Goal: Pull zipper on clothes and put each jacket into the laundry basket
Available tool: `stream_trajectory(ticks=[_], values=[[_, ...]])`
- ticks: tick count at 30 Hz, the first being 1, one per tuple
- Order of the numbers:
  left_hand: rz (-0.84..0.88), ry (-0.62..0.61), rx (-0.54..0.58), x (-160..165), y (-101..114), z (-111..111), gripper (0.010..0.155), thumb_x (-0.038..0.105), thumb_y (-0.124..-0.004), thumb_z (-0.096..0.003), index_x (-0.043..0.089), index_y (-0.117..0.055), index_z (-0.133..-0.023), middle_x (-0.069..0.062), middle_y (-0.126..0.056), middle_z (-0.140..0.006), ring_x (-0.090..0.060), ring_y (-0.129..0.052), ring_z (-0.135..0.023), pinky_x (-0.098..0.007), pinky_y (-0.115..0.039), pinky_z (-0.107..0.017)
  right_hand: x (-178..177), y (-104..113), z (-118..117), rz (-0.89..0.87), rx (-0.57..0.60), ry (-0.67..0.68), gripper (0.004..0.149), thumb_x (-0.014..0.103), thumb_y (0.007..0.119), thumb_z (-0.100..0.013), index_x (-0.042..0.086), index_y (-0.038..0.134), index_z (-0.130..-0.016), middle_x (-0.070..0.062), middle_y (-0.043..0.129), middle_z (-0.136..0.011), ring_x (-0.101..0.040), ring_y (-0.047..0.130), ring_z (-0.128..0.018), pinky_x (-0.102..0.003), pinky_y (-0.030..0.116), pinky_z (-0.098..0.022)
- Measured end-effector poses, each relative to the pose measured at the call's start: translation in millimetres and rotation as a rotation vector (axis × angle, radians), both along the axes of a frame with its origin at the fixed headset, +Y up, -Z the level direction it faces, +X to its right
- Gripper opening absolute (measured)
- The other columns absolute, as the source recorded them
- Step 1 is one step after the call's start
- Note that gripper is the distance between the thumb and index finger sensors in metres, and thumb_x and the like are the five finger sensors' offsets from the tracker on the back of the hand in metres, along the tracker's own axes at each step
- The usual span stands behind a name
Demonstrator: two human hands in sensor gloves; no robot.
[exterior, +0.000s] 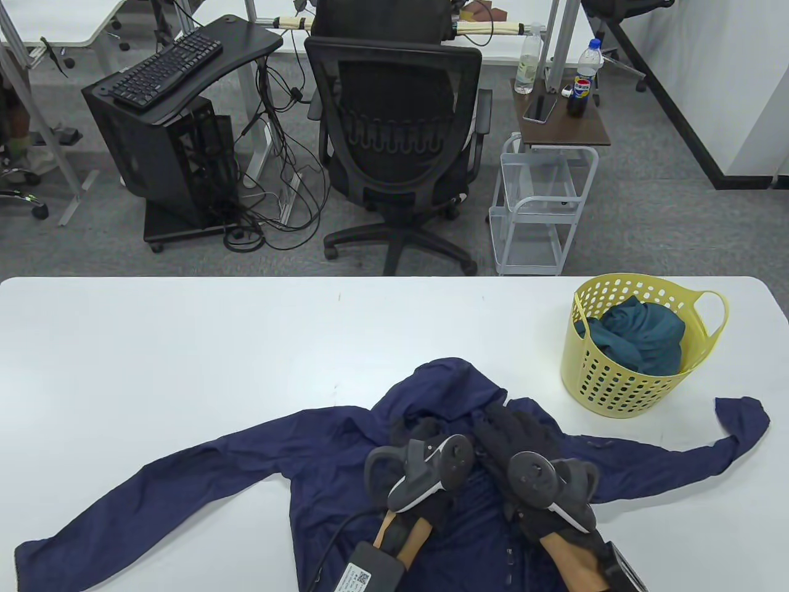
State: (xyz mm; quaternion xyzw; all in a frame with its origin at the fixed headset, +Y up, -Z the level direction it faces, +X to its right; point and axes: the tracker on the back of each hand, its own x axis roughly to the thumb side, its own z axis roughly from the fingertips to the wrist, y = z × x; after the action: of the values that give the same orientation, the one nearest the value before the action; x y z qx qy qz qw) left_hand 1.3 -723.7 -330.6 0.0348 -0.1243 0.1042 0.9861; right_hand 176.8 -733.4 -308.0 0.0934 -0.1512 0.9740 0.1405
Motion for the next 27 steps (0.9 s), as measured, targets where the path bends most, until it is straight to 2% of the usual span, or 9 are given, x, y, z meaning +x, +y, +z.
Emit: stream_trajectory(ticks=[4, 10, 14, 18, 20, 23, 25, 27], values=[[0.156, 0.031, -0.116, -15, -7, -9, 0.046, 0.050, -0.073, -0.0387, 0.044, -0.085, -0.083, 0.018, -0.107, -0.067, -0.023, -0.085, -0.091, -0.069, -0.052, -0.067, -10, 5, 7, 0.027, 0.078, 0.032, 0.041, 0.045, 0.083, -0.046, 0.034, 0.088, -0.085, 0.008, 0.076, -0.109, -0.035, 0.071, -0.101, -0.062, 0.058, -0.072], [0.343, 0.096, -0.180, -44, -10, -19, 0.045, 0.049, -0.070, -0.0384, 0.043, -0.087, -0.080, 0.019, -0.107, -0.066, -0.023, -0.087, -0.089, -0.069, -0.054, -0.066, -38, 3, 13, 0.151, 0.163, 0.078, 0.043, 0.048, 0.077, -0.048, 0.035, 0.085, -0.088, 0.007, 0.080, -0.105, -0.033, 0.073, -0.100, -0.061, 0.058, -0.072], [0.521, 0.155, -0.239, -65, -14, -24, 0.045, 0.050, -0.070, -0.0378, 0.041, -0.089, -0.077, 0.019, -0.107, -0.064, -0.023, -0.089, -0.087, -0.069, -0.056, -0.066, -51, -5, 8, 0.204, 0.153, 0.070, 0.043, 0.048, 0.077, -0.048, 0.037, 0.084, -0.089, 0.008, 0.084, -0.101, -0.033, 0.075, -0.098, -0.061, 0.059, -0.071], [0.647, 0.265, -0.197, -90, -12, -29, 0.045, 0.049, -0.070, -0.0377, 0.040, -0.089, -0.077, 0.018, -0.106, -0.062, -0.023, -0.090, -0.085, -0.068, -0.058, -0.065, -55, -14, 6, 0.244, 0.119, 0.093, 0.043, 0.049, 0.076, -0.048, 0.038, 0.085, -0.088, 0.008, 0.086, -0.098, -0.032, 0.076, -0.097, -0.061, 0.060, -0.071], [0.636, 0.273, -0.173, -98, -8, -30, 0.045, 0.048, -0.071, -0.0377, 0.040, -0.089, -0.078, 0.018, -0.106, -0.063, -0.024, -0.089, -0.086, -0.067, -0.059, -0.065, -57, -14, 7, 0.237, 0.103, 0.122, 0.043, 0.050, 0.076, -0.048, 0.039, 0.085, -0.088, 0.009, 0.087, -0.098, -0.031, 0.078, -0.097, -0.061, 0.061, -0.071], [0.446, 0.347, 0.005, -107, 1, -27, 0.045, 0.047, -0.072, -0.0365, 0.040, -0.090, -0.078, 0.017, -0.107, -0.064, -0.026, -0.089, -0.086, -0.067, -0.059, -0.064, -65, -16, 10, 0.207, 0.018, 0.227, 0.043, 0.049, 0.076, -0.048, 0.037, 0.085, -0.088, 0.008, 0.088, -0.098, -0.031, 0.080, -0.096, -0.061, 0.062, -0.070], [0.254, 0.371, 0.106, -109, 7, -25, 0.045, 0.048, -0.071, -0.0358, 0.044, -0.089, -0.077, 0.019, -0.106, -0.068, -0.025, -0.087, -0.088, -0.066, -0.060, -0.065, -68, -20, 10, 0.182, -0.100, 0.303, 0.043, 0.049, 0.075, -0.048, 0.035, 0.085, -0.087, 0.008, 0.089, -0.097, -0.030, 0.081, -0.095, -0.061, 0.063, -0.069], [0.142, 0.381, 0.170, -107, 8, -21, 0.045, 0.049, -0.070, -0.0357, 0.046, -0.089, -0.077, 0.020, -0.105, -0.071, -0.025, -0.085, -0.090, -0.066, -0.059, -0.065, -67, -24, 6, 0.095, -0.242, 0.337, 0.043, 0.049, 0.074, -0.049, 0.033, 0.085, -0.087, 0.006, 0.088, -0.098, -0.031, 0.080, -0.097, -0.063, 0.061, -0.070]])
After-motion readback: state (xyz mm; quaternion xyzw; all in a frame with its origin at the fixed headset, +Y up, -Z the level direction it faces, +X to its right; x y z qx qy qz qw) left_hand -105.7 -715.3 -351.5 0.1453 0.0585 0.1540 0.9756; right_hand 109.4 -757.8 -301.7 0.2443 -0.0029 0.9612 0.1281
